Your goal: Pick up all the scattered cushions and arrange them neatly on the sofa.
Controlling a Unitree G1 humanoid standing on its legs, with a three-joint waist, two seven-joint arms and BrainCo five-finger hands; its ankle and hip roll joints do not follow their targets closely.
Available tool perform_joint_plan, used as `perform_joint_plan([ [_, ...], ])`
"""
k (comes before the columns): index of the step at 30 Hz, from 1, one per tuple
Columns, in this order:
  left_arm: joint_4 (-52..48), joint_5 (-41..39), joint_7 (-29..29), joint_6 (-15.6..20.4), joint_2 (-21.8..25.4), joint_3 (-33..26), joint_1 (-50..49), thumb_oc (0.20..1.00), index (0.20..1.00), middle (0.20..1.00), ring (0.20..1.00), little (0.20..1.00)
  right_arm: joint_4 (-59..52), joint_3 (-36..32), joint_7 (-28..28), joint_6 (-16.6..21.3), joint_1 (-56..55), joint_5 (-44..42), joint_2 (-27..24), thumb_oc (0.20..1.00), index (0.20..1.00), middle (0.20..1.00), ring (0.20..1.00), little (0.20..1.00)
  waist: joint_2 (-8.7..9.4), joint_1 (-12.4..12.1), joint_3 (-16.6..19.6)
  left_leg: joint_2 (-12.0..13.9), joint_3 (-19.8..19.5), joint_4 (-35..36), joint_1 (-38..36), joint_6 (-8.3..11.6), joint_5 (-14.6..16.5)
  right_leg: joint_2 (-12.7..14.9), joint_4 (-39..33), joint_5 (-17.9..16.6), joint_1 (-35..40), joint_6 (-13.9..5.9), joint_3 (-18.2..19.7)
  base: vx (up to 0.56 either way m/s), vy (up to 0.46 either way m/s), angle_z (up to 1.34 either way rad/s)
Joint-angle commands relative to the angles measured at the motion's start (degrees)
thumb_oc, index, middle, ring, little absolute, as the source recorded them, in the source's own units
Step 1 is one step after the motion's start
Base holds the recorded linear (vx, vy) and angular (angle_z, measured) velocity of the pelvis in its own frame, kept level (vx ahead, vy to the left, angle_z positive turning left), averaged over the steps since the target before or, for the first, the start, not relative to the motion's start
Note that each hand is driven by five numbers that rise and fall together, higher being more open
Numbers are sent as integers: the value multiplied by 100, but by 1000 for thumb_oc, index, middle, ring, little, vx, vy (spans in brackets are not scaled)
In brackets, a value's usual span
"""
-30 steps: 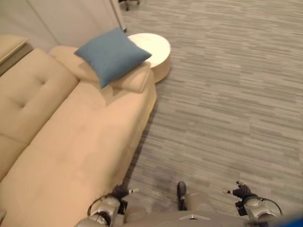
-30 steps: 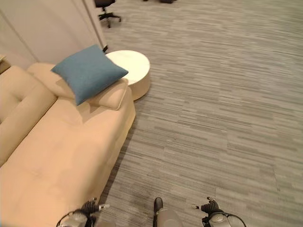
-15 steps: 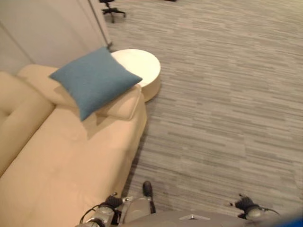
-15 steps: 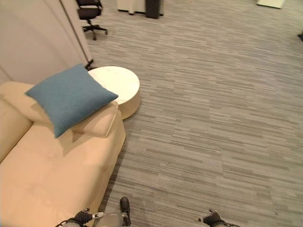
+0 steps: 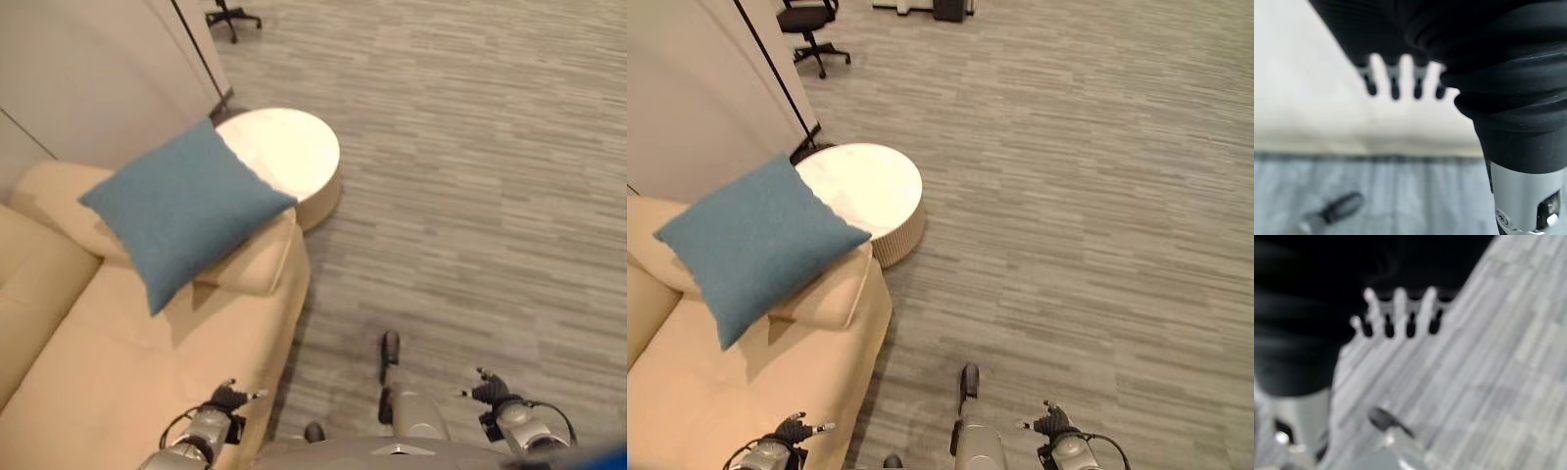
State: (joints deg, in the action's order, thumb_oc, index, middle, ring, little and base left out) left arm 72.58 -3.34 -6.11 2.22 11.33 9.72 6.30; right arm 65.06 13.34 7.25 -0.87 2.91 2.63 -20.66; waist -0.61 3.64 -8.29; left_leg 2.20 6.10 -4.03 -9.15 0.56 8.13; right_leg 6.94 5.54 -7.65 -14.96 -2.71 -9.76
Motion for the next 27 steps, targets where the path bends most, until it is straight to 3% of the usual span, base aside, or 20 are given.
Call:
perform_joint_plan([
  [1, -347, -406, 126, 160, 224, -89, 12, 1000, 1000, 1000, 1000, 1000, -54, -72, 133, 181, -18, -20, -229, 1000, 1000, 1000, 1000, 1000, 429, 55, -43, 51, 222, -1470, 554, 396, -307, 162, -191, 321, 441, -422, 85, 270, -424, 75],
  [2, -611, -706, 110, 199, 216, -92, 37, 1000, 1000, 1000, 1000, 1000, -147, -133, 163, 208, -79, -187, -223, 1000, 1000, 1000, 1000, 1000, 523, -13, -149, 348, 240, -2720, 1201, 473, -821, 68, -215, 560, 768, -156, -24, 194, -345, 50],
  [4, -622, -733, 63, 184, 207, -62, 69, 1000, 1000, 1000, 1000, 1000, -93, -137, 194, 197, -61, -208, -215, 1000, 1000, 1000, 1000, 1000, 606, -40, -205, 442, 347, -3071, 1512, 460, -894, 76, -253, 673, 904, -73, -143, 190, -253, 67],
  [5, -607, -681, 97, 164, 149, 36, 77, 1000, 1000, 1000, 1000, 1000, 0, -125, 188, 162, -73, -292, -200, 1000, 1000, 1000, 1000, 1000, 610, -119, -220, 502, 669, -2590, 1698, 311, -640, -1, -338, 868, 1184, -49, -265, 227, -174, 59],
  [6, -607, -681, 97, 164, 148, 37, 77, 1000, 1000, 1000, 1000, 1000, 0, -125, 188, 162, -74, -293, -201, 1000, 1000, 1000, 1000, 1000, 608, -121, -228, 502, 670, -2589, 1688, 309, -636, -1, -339, 869, 1194, -51, -264, 255, -97, 41],
  [8, -562, -532, 118, 161, 136, 108, 42, 1000, 1000, 1000, 1000, 1000, 57, -122, 193, 174, -139, -305, -176, 1000, 1000, 1000, 1000, 1000, 607, -131, -166, 504, 1103, -1845, 1788, 235, -520, 19, -419, 974, 1373, -119, -441, 230, -31, 50],
  [9, -563, -472, 136, 146, 152, 126, 40, 1000, 1000, 1000, 1000, 1000, 101, -135, 205, 155, -190, -303, -162, 1000, 1000, 1000, 1000, 1000, 560, -144, -127, 573, 1345, -1498, 1837, 320, -476, -45, -462, 1115, 1557, -167, -546, 233, -19, 51],
  [10, -564, -471, 136, 145, 152, 128, 37, 1000, 1000, 1000, 1000, 1000, 101, -136, 205, 156, -194, -303, -162, 1000, 1000, 1000, 1000, 1000, 564, -145, -130, 564, 1347, -1483, 1822, 317, -478, -39, -464, 1117, 1567, -171, -546, 270, -40, 43],
  [11, -550, -447, 120, 137, 198, 72, 31, 1000, 1000, 1000, 1000, 1000, 142, -202, 179, 123, -235, -330, -159, 1000, 1000, 1000, 1000, 1000, 567, -61, -89, 715, 2150, -1234, 1808, 367, -654, -9, -448, 1179, 1674, -200, -789, 130, -31, 46],
  [13, -543, -435, 131, 137, 189, 51, 11, 1000, 1000, 1000, 1000, 1000, 163, -188, 164, 115, -246, -305, -140, 1000, 1000, 1000, 1000, 1000, 528, -54, -57, 718, 2217, -1128, 1775, 359, -628, -31, -366, 1254, 1704, -205, -846, 228, 58, 61],
  [14, -522, -454, 137, 131, 181, 21, -50, 1000, 1000, 1000, 1000, 1000, 126, -141, 181, 137, -249, -261, -126, 1000, 1000, 1000, 1000, 1000, 510, -121, -25, 434, 1840, -912, 1711, 266, -546, 31, -182, 1305, 1743, -272, -989, 328, 159, 58],
  [15, -494, -437, 130, 114, 199, 0, -72, 1000, 1000, 1000, 1000, 1000, 92, -170, 176, 151, -271, -264, -105, 1000, 1000, 1000, 1000, 1000, 504, -129, 19, 329, 1826, -739, 1579, 203, -466, 75, -59, 1310, 1739, -327, -1037, 360, 234, 43],
  [16, -524, -445, 113, 106, 268, -68, -122, 1000, 1000, 1000, 1000, 1000, 3, -166, 168, 146, -235, -218, -91, 1000, 1000, 1000, 1000, 1000, 483, -212, 17, 106, 1713, -500, 1371, 28, -346, 242, 503, 1343, 1617, -428, -1084, 266, 197, 6],
  [18, -523, -433, 110, 100, 297, -98, -143, 1000, 1000, 1000, 1000, 1000, -31, -158, 155, 157, -223, -183, -96, 1000, 1000, 1000, 1000, 1000, 476, -247, 19, 14, 1644, -430, 1284, -47, -292, 351, 804, 1334, 1525, -495, -1111, 143, 126, 24],
  [21, -555, -404, 82, 90, 405, -121, -143, 1000, 1000, 1000, 1000, 1000, -223, -148, 132, 172, -143, -214, -71, 1000, 1000, 1000, 1000, 1000, 452, -270, -55, -161, 1353, -311, 1048, -199, -196, 423, 1715, 1193, 1118, -611, -745, 123, 78, 50],
  [23, -569, -398, 71, 127, 419, -119, -164, 1000, 1000, 1000, 1000, 1000, -258, -113, 131, 208, -90, -245, -75, 1000, 1000, 1000, 1000, 1000, 387, -269, -57, -191, 1177, -198, 990, -239, -299, 147, 1631, 1225, 890, -459, -430, 151, 6, 79],
  [24, -521, -366, 91, 151, 397, -60, -166, 1000, 1000, 1000, 1000, 1000, -221, -59, 133, 222, -41, -276, -83, 1000, 1000, 1000, 1000, 1000, 377, -221, -59, -301, 880, -71, 889, -229, -329, -233, 1213, 1223, 685, -394, 32, 191, -21, 77],
  [27, -469, -331, 97, 159, 395, -24, -153, 1000, 1000, 1000, 1000, 1000, -199, -6, 139, 219, -10, -264, -102, 1000, 1000, 1000, 1000, 1000, 414, -185, -80, -424, 574, 54, 776, -210, -341, -442, 645, 989, 543, -404, 264, 181, -42, 83],
])
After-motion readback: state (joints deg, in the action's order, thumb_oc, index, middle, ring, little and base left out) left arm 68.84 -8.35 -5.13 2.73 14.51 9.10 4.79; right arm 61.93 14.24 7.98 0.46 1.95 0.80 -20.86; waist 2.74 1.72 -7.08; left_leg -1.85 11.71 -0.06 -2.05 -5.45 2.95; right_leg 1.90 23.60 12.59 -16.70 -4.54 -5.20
